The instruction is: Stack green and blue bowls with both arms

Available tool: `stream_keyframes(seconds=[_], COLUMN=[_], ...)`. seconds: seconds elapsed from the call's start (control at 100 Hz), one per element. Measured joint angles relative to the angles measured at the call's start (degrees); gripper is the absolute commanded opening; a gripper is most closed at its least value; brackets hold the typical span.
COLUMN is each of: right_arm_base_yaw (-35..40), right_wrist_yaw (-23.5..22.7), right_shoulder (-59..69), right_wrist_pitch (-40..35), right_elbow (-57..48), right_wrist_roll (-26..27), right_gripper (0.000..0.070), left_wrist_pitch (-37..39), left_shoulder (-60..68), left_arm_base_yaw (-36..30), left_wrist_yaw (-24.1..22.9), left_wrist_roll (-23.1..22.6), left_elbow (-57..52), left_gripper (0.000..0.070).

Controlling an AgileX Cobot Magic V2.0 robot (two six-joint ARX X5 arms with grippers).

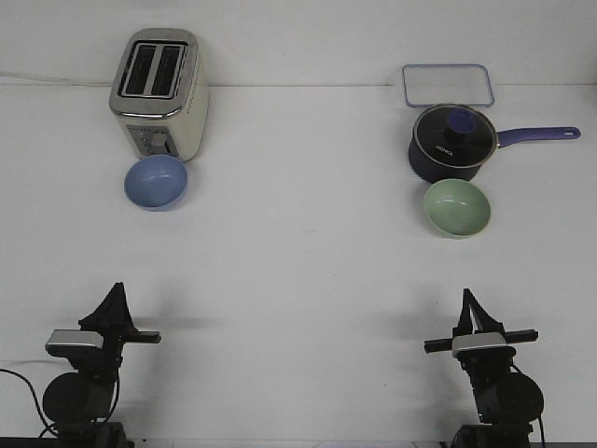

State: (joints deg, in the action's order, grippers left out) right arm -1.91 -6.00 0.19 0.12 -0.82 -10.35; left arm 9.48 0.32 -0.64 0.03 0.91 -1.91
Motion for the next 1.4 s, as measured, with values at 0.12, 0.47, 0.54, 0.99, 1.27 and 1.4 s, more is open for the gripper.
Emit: stream_keyframes(seconds=[0.12,0.47,0.54,0.99,1.27,1.4], right_arm_base_yaw=[0.0,0.0,0.0,-0.6,-7.1,-9.6], right_wrist_yaw=[0.2,10.3,12.1,12.0,6.1,1.9], right_shoulder=[0.0,7.0,12.8,56.7,80.3,89.4], right_wrist_pitch=[0.6,-10.2,-14.3,-29.4,-29.0,-29.3], right_elbow=[0.0,-16.1,-22.7,-54.8,-67.3,-71.4], right_wrist_roll=[9.2,28.9,28.6,23.7,22.6,22.6], right_gripper=[0.0000,0.0000,0.0000,0.0530,0.0530,0.0530], left_wrist_pitch=[0.0,0.0,0.0,0.0,0.0,0.0], left_shoulder=[0.0,0.0,0.0,0.0,0.0,0.0], left_arm_base_yaw=[0.0,0.0,0.0,0.0,0.0,0.0], left_wrist_yaw=[0.0,0.0,0.0,0.0,0.0,0.0], left_wrist_roll=[0.0,0.0,0.0,0.0,0.0,0.0], left_elbow=[0.0,0.0,0.0,0.0,0.0,0.0], left_gripper=[0.0013,0.0013,0.0013,0.0013,0.0013,0.0013])
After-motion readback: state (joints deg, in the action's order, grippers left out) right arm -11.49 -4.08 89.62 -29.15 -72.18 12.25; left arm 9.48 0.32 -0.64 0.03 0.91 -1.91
